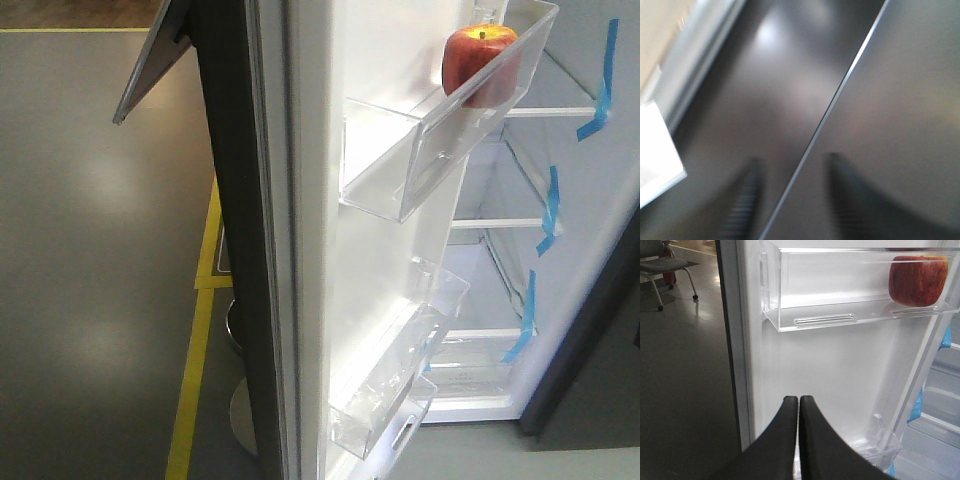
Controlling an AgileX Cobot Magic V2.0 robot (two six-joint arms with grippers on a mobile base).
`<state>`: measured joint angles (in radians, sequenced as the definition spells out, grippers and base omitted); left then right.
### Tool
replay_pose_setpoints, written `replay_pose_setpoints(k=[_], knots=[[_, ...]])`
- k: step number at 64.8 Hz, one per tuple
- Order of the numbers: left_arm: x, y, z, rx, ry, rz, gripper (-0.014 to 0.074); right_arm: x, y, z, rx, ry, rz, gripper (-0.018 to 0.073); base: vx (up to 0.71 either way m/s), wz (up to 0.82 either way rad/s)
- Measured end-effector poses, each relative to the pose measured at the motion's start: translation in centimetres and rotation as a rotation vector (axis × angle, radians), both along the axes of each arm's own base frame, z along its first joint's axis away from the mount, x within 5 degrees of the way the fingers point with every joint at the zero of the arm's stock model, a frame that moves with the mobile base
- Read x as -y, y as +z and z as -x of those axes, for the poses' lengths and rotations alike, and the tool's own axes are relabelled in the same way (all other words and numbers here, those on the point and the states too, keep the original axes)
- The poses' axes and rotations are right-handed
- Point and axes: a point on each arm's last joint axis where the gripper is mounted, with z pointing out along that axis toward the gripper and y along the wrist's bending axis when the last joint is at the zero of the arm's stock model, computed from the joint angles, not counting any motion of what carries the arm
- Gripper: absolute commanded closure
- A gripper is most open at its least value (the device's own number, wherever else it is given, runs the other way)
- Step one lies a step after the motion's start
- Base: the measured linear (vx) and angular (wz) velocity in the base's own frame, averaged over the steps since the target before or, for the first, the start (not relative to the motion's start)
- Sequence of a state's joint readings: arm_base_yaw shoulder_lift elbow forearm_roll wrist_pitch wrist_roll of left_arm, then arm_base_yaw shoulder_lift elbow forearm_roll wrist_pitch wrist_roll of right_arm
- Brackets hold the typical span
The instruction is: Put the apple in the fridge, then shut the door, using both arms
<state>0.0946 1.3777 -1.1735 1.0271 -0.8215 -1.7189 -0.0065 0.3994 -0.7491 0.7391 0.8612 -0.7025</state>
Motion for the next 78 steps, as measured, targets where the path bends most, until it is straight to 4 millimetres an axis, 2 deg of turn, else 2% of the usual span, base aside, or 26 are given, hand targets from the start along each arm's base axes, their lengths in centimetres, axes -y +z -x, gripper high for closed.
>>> replay_pose_setpoints(k=[9,24,33,42,55,68,78], knots=[[0.7,-0.2,-2.4,-0.042,-0.057,0.000,0.0053,0.0,0.0,0.0,0.001,-0.001,0.000,0.0564,0.00,0.00],[3.7,-1.1,-6.3,-0.060,-0.159,-0.001,0.0054,0.0,0.0,0.0,0.001,0.000,-0.001,0.0564,0.00,0.00],[5.5,-1.6,-7.6,-0.059,-0.221,0.000,0.0054,0.0,0.0,0.0,0.001,0.000,-0.001,0.0564,0.00,0.00],[7.0,-1.7,-7.5,-0.074,-0.287,0.016,0.0054,0.0,0.0,0.0,0.001,0.000,-0.001,0.0564,0.00,0.00],[10.2,-1.9,-6.1,-0.075,-0.424,-0.016,0.0054,0.0,0.0,0.0,0.001,0.000,-0.001,0.0564,0.00,0.00],[12.3,-2.0,-5.5,-0.092,-0.478,-0.006,0.0054,0.0,0.0,0.0,0.001,0.000,-0.002,0.0564,0.00,0.00],[15.3,-2.0,-4.0,-0.091,-0.579,-0.002,0.0054,0.0,0.0,0.0,0.001,0.000,-0.002,0.0564,0.00,0.00]])
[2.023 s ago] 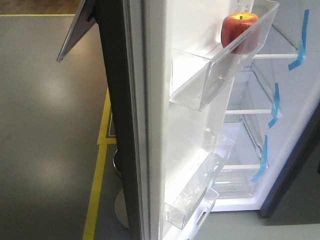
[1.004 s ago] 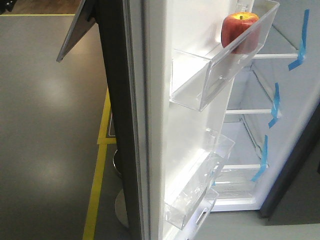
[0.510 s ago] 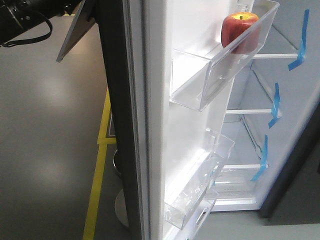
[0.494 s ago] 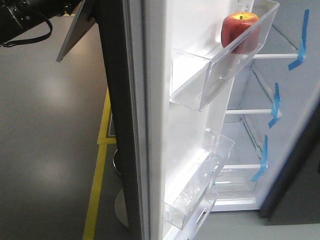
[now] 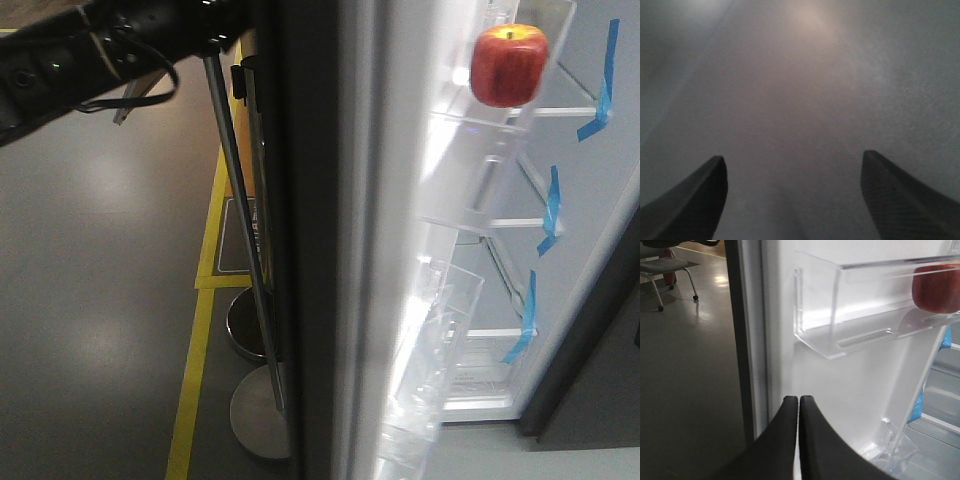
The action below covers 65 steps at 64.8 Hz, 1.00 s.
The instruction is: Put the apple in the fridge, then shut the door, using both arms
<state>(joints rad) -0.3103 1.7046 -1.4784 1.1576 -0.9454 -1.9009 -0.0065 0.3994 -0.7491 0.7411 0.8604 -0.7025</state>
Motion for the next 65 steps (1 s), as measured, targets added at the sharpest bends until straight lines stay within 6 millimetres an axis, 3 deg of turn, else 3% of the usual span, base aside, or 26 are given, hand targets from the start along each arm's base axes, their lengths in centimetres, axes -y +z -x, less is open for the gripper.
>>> replay_pose_setpoints(k=[16,25,36,45,58,65], knots=[[7.1,-0.4,4.9,0.066,-0.222,-0.058,0.0058,0.0,0.0,0.0,0.000,0.000,0.000,0.0564,0.00,0.00],[8.2,-0.7,5.8,0.120,-0.248,-0.112,0.0073,0.1,0.1,-0.1,0.012,-0.010,-0.004,0.0562,0.00,0.00],[6.5,-1.1,4.3,0.151,-0.157,-0.208,0.0104,0.6,0.9,-0.5,0.096,-0.082,-0.030,0.0524,0.00,0.00],[4.1,-1.0,2.8,0.179,-0.049,-0.290,0.0131,1.5,1.7,-1.9,0.181,-0.189,-0.038,0.0398,0.00,0.00],[0.4,-0.9,1.0,0.223,0.086,-0.411,0.0156,2.7,2.9,-7.0,0.211,-0.335,-0.075,0.0097,0.00,0.00],[-2.1,-0.8,0.1,0.252,0.181,-0.501,0.0166,3.4,4.4,-10.6,0.238,-0.409,-0.092,0.0017,0.00,0.00]])
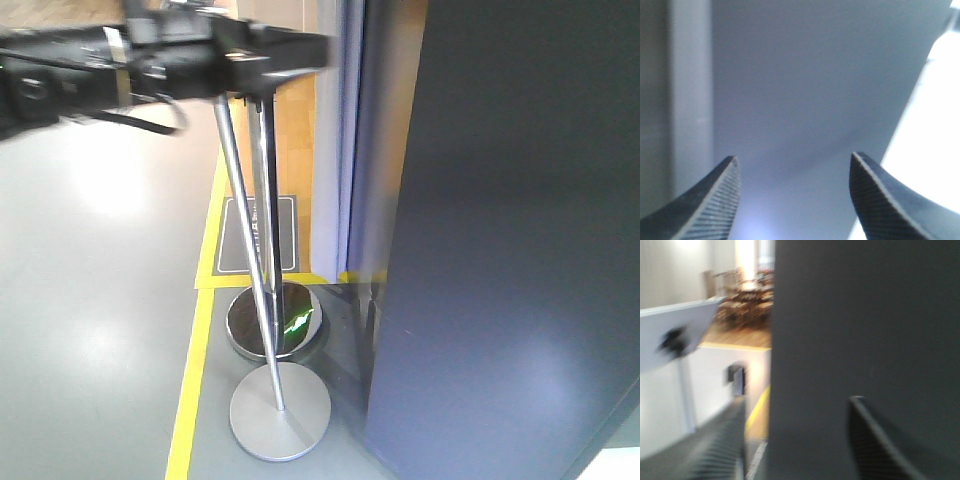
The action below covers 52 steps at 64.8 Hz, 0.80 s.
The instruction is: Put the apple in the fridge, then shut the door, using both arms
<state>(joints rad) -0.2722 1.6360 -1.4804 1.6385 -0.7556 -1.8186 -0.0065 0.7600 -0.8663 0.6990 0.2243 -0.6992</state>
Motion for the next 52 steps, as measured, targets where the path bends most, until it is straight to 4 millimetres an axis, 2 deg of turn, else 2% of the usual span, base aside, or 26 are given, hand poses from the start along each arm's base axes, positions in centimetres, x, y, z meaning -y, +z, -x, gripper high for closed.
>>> replay_pose_setpoints(k=[10,16,24,35,52], knots=[[-4.3,0.1,-1.3,-0.021,0.167,-0.068,0.0195,1.1,2.2,-5.7,0.070,-0.116,-0.042,0.0021,0.00,0.00],[-6.7,0.1,-1.9,-0.095,0.249,-0.019,0.0221,1.5,2.4,-9.0,0.069,-0.155,-0.055,0.0029,0.00,0.00],[-9.7,0.1,-2.6,-0.172,0.343,0.050,0.0255,2.2,2.4,-12.4,0.075,-0.207,-0.076,0.0034,0.00,0.00],[-12.6,0.1,-2.8,-0.191,0.410,0.071,0.0304,3.8,1.7,-15.7,0.045,-0.266,-0.143,0.0034,0.00,0.00],[-14.7,0.1,-2.9,-0.195,0.453,0.077,0.0380,4.5,0.4,-19.6,0.004,-0.282,-0.154,0.0034,0.00,0.00]])
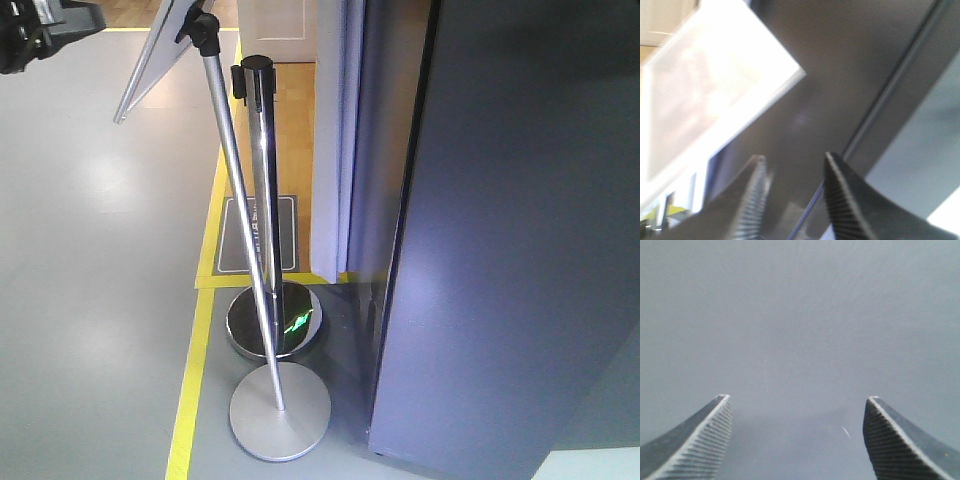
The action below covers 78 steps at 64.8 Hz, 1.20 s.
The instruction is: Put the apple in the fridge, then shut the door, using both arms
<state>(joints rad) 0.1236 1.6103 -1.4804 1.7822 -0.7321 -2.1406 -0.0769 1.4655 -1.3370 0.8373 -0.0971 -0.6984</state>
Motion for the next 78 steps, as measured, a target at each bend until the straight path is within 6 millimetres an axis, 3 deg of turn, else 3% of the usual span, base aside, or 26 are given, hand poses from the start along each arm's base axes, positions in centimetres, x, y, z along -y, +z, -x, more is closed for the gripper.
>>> replay_pose_setpoints(k=[21,46,55,69,78], knots=[[-0.3,0.2,0.1,0.005,0.009,0.000,0.0386,0.4,-0.2,-3.7,0.011,-0.011,0.001,0.0034,0.00,0.00],[-0.5,0.3,0.1,0.009,0.027,-0.001,0.0386,0.6,-0.3,-6.7,0.013,0.009,-0.020,0.0034,0.00,0.00],[-0.5,0.3,0.1,0.009,0.027,-0.001,0.0386,0.3,-1.4,-8.3,-0.036,0.056,-0.020,0.0034,0.00,0.00],[-0.5,0.3,0.1,0.009,0.027,-0.001,0.0386,0.4,-1.2,-8.6,-0.062,0.096,-0.001,0.0038,0.00,0.00],[-0.4,0.2,0.1,0.007,0.015,0.000,0.0386,-0.4,-1.3,-8.5,-0.111,0.160,0.015,0.0086,0.00,0.00]])
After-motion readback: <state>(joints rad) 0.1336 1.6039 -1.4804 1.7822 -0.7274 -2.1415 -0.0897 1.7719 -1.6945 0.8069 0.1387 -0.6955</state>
